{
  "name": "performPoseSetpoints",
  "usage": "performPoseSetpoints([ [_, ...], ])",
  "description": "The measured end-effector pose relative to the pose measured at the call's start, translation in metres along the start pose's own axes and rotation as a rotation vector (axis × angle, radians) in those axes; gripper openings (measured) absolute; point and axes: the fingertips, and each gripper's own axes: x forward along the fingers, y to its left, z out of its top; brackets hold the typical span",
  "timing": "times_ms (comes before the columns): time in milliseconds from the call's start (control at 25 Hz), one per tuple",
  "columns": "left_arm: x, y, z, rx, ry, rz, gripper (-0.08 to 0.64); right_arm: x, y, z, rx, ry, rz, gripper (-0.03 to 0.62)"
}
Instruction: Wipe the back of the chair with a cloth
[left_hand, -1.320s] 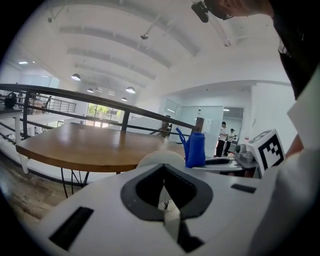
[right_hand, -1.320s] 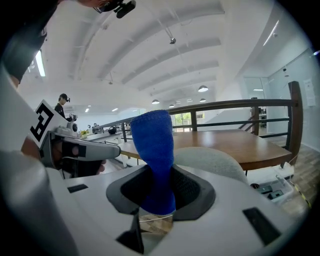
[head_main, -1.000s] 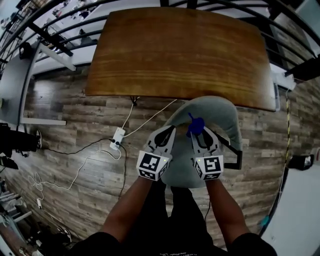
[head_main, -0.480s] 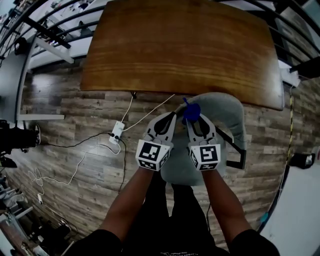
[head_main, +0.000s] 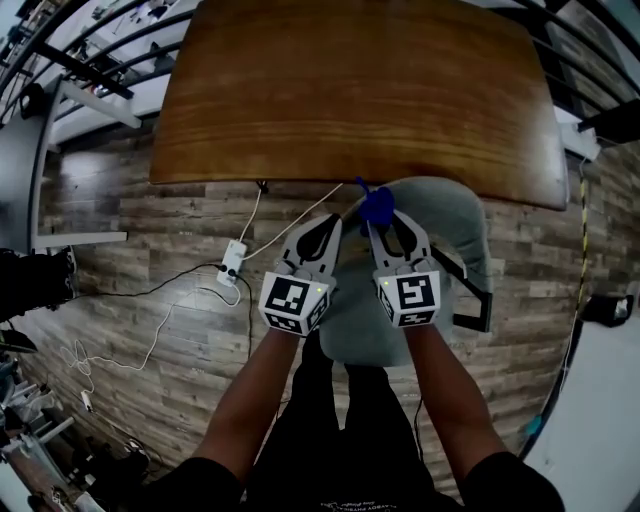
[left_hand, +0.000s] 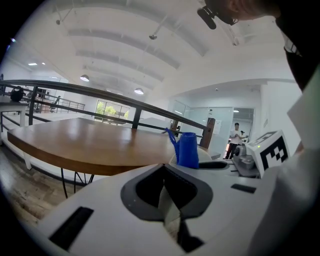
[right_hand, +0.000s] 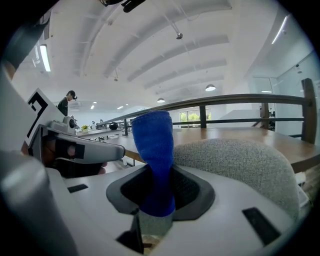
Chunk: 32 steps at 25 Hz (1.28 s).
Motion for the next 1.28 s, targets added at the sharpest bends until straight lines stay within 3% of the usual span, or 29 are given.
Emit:
performPoseSetpoints([
  [640, 0.020, -0.034, -0.006, -0.014, 0.016, -0.052, 0.006, -0.012, -0.040, -0.002, -0.028, -0.014, -0.102, 0.110],
  [840, 0.032, -0.057, -0.007, 0.042, 0.033, -0.114, 0.006, -0.017, -0.057, -0.001, -0.014, -0.034, -0.137, 0.110],
  [1000, 0.042, -0.065, -0.004, 0.072, 0.029, -0.126, 0.006, -0.023, -0.074, -0.003, 0.004, -0.046, -0.201, 0.110],
  [1280, 0.057, -0.082, -0.009, 0.058, 0.036, -0.145, 0.006, -0.040, -0.106, -0.011, 0.002, -0.042, -0.283, 0.110],
])
